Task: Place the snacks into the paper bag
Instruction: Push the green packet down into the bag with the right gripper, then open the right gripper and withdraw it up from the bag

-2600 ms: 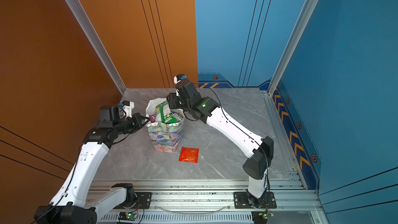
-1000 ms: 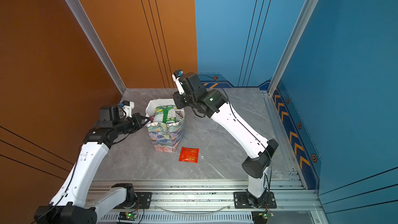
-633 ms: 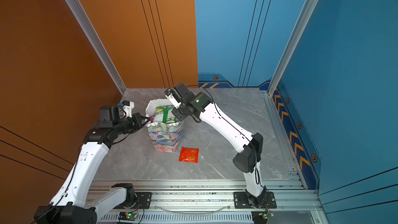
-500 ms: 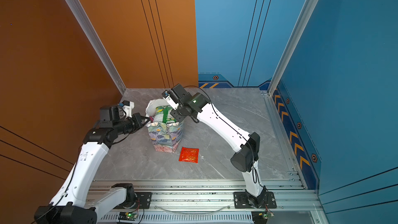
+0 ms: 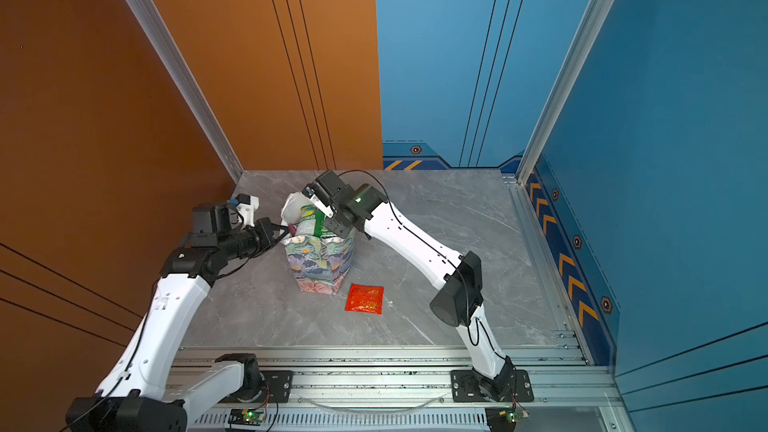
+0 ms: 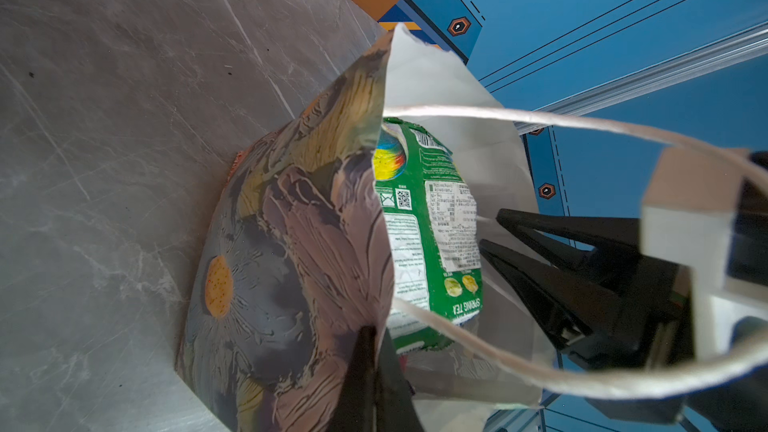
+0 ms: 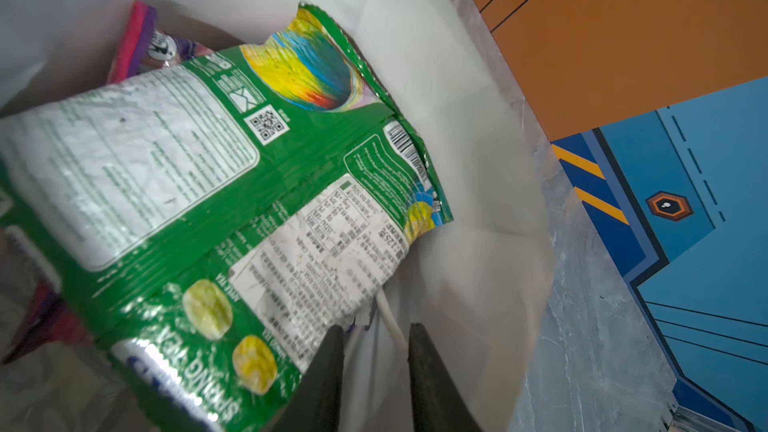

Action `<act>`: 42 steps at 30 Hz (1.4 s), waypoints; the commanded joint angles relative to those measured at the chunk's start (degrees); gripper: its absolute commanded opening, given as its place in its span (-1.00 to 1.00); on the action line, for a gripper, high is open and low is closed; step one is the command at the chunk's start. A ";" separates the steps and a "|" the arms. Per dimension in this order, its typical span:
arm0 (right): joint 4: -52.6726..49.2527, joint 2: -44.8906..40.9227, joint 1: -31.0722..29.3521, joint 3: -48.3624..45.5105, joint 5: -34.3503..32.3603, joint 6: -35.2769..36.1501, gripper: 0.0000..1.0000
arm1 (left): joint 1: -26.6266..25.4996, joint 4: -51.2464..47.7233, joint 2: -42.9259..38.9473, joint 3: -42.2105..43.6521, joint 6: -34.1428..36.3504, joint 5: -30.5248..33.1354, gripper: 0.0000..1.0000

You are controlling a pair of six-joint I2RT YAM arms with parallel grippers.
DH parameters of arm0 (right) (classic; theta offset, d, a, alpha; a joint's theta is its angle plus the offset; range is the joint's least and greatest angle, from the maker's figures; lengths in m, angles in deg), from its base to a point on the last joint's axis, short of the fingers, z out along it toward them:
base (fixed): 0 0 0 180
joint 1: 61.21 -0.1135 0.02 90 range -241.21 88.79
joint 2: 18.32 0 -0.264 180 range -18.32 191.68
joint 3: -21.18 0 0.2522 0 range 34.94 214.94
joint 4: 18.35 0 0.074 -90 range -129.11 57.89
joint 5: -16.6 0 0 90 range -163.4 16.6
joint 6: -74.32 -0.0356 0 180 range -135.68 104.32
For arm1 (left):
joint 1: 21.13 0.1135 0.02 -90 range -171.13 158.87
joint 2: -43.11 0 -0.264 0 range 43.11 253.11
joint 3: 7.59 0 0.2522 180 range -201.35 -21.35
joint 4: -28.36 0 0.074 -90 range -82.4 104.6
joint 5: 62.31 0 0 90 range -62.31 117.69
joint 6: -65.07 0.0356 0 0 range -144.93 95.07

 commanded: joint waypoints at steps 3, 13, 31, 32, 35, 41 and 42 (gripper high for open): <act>-1.75 1.68 -0.27 2.99 -1.91 0.42 -0.79 | 0.08 0.27 0.05 -0.65 0.97 -1.03 -1.00; 1.93 -2.79 1.54 3.10 3.76 -5.65 -1.00 | 0.17 0.31 0.29 -0.83 0.96 -1.14 -1.00; 7.30 -10.71 4.99 -4.46 10.87 -11.55 -1.00 | 0.17 0.24 0.29 -0.84 0.77 -1.14 -1.00; 7.38 -10.77 4.95 -4.55 10.93 -11.52 -1.00 | 0.17 0.22 0.29 -0.83 0.74 -1.17 -1.00; 7.41 -11.02 4.87 -5.05 10.90 -11.52 -0.97 | 0.17 0.26 0.20 -0.91 0.78 -1.14 -1.00; 10.76 -14.51 4.37 -10.86 11.48 -11.41 -0.23 | 0.17 0.26 0.29 -0.83 0.81 -1.12 -1.00; 11.67 -14.96 4.27 -11.86 11.03 -11.42 -0.18 | 0.17 0.26 0.30 -0.83 0.79 -1.14 -1.00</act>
